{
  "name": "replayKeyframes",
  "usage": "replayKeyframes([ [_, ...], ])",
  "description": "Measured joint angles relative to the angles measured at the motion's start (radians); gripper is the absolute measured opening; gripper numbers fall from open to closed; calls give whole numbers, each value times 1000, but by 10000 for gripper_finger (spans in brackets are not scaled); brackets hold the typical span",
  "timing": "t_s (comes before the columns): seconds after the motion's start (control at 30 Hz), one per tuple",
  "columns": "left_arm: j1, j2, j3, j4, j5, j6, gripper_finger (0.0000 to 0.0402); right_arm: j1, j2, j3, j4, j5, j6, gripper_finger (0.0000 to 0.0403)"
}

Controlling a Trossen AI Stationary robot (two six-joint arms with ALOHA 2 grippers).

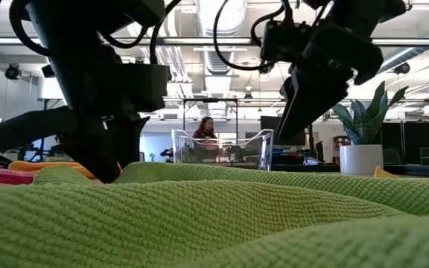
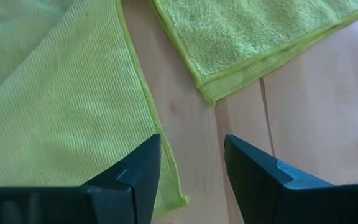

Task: Fold microfiber towels
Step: Fold the top green microfiber towel on the table

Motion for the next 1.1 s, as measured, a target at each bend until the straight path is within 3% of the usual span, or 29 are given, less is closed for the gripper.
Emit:
replayKeyframes([
  [0.23, 4, -2, -12, 43, 0, 5, 107, -20, 45, 0, 87, -5, -160, 169],
  [0.5, 8, -3, -14, 44, 0, 8, 8, -48, 112, 0, 188, -11, -361, 169],
  [0.7, 8, -25, -14, 44, 4, 1, 4, -65, 161, 0, 281, -12, -448, 169],
  [1.1, 11, -58, -11, 47, -30, -26, 1, -85, 232, 0, 332, -52, -455, 169],
])
